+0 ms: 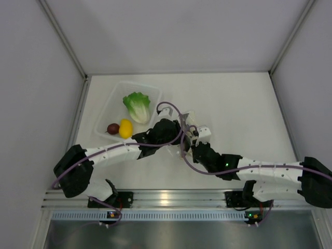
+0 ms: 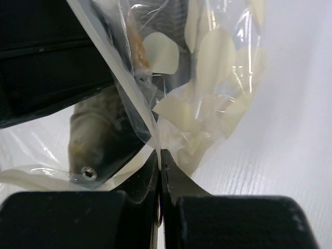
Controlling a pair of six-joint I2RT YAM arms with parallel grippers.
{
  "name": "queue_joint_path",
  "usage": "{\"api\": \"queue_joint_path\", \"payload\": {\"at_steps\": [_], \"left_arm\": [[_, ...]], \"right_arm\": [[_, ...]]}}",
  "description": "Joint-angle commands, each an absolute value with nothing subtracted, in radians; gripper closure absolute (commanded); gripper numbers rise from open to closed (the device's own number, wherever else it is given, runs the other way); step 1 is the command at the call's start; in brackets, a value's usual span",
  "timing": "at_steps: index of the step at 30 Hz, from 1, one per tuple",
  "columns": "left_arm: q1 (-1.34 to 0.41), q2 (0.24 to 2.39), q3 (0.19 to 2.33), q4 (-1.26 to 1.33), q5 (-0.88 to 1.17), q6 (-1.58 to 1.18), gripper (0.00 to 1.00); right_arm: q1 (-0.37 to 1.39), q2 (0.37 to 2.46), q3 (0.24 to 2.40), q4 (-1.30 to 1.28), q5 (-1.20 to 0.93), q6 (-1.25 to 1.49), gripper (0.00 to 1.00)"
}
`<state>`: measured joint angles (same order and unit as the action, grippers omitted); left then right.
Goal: Open the zip-top bag and remove the fake food
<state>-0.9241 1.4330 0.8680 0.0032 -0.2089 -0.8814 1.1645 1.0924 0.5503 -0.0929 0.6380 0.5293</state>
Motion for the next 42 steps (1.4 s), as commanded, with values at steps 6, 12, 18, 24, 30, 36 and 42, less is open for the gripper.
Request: {"api": "queue_joint_path", "payload": {"at_steps": [6,12,18,24,30,36,42], "left_arm": [[-0.891,1.362,0.758,0.259,0.058,-0.969,1.00],[-0.885,1.295,0.695,0.284,-0.068,-1.011,1.00],[-0.887,1.230,0.634,0.301,-0.270,-1.081,1.00],[-0.896,1.218,0.607,0.318,-0.419,-1.170,1.00],[-0.894,1.213,0.575,0.351,-0.431,-1.298,1.00],[-0.897,1.204,0.545,0.403,-0.462,-1.433,1.00],[-0.905,1.189,0.522,0.408,-0.561,-1.503,1.00]], "right_arm": [[1.123,1.138,0.609,-0.130,0.784,0.561,1.00],[1.124,1.114,0.588,-0.054,0.709,0.534,1.00],[1.254,1.160,0.581,0.037,0.709,0.546,1.00],[1.311,1.241,0.610,0.048,0.727,0.580,1.00],[1.313,1.299,0.609,0.072,0.802,0.630,1.00],[1.316,1.342,0.569,0.155,0.845,0.716,1.00],[1.325,1.338,0.529,0.279,0.810,0.715,1.00]]}}
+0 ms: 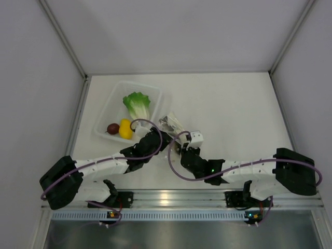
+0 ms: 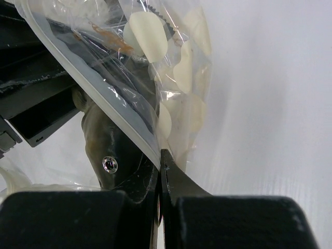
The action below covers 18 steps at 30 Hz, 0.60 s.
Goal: Open the zip-top bag and remove the fake food
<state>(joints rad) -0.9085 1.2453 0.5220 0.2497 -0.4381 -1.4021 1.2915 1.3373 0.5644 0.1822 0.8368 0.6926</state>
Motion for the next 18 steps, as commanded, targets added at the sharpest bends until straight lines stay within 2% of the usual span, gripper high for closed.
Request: {"api": "queue_joint_path", "payload": {"at_steps": [1,9,18], "left_arm": [[-0.905,1.187,0.522,0.408,-0.586,-1.500,1.00],[-0.891,1.232,0.571,0.408,-0.563,-1.494,1.00],[-0.848,1.262,0.561,0.535,-0.303,-1.574,1.00]], "right_arm": [[1.324,1.327,0.517,0.296,0.786,0.709,1.00],[1.328,1.322,0.486,0.345,0.709,0.614,1.00],[1.263,1.276,0.428,0.377,0.700,0.563,1.00]]}}
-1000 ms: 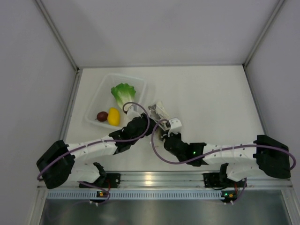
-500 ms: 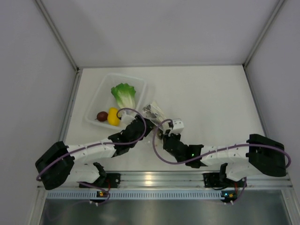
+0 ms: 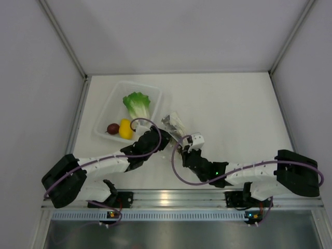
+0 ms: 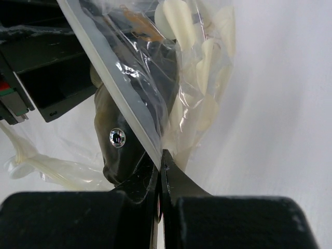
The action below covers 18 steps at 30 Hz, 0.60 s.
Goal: Open the zip-top bag and remove the fake food
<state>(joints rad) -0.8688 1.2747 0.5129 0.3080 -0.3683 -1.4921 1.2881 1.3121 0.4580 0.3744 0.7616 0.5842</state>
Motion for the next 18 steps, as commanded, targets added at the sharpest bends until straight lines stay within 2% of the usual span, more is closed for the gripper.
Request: {"api": "queue_joint_path", "payload": {"at_steps": [1,6,13,18], "left_arm": [[-0.848,1.261,0.563,0.538,-0.281,-1.572,1.00],[-0.853,1.244,0.548,0.560,-0.161,-1.554,1.00],[-0.871,1.201,0.489,0.558,-0.124,-1.482,1.00],[-0.871,1.238,0.509,0.558,-0.005,-1.382,1.00]], "right_arm": [[1.246,1.267,0.422,0.377,0.690,0.566,1.00],[1.154,1.198,0.410,0.359,0.692,0.532,1.00],[1.066,1.128,0.431,0.310,0.673,0.477,1.00],[1.020,1.108,0.466,0.269,0.657,0.434,1.00]]}}
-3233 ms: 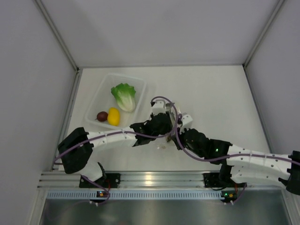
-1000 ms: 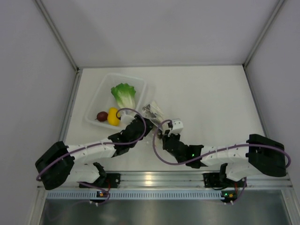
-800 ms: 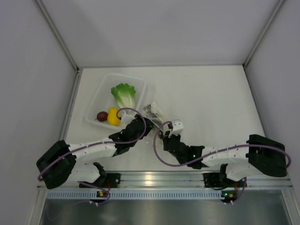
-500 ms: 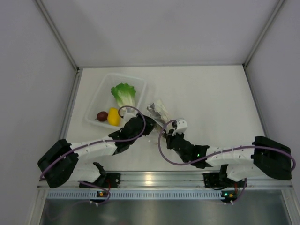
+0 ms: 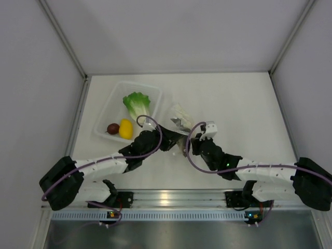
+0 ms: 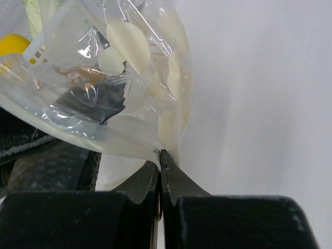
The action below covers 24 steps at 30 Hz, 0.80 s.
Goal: Open the zip-top bag and remove the fake food
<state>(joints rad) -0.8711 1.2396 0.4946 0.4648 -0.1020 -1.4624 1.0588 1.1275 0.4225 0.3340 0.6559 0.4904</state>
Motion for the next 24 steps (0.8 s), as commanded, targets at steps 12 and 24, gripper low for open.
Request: {"api": "queue_joint_path", "payload": {"at_steps": [12,24], "left_arm": [[-0.876,1.387,0.621,0.558,0.288,-1.207,1.00],[-0.876,1.368,0.690,0.557,0.526,-1.043,1.00]], "right_arm": [[0.914,1.147,0.672,-0.146,0.563,0.488,1.00],[0.819,1.118,0.716,-0.328,0.479,0.479,1.00]]}}
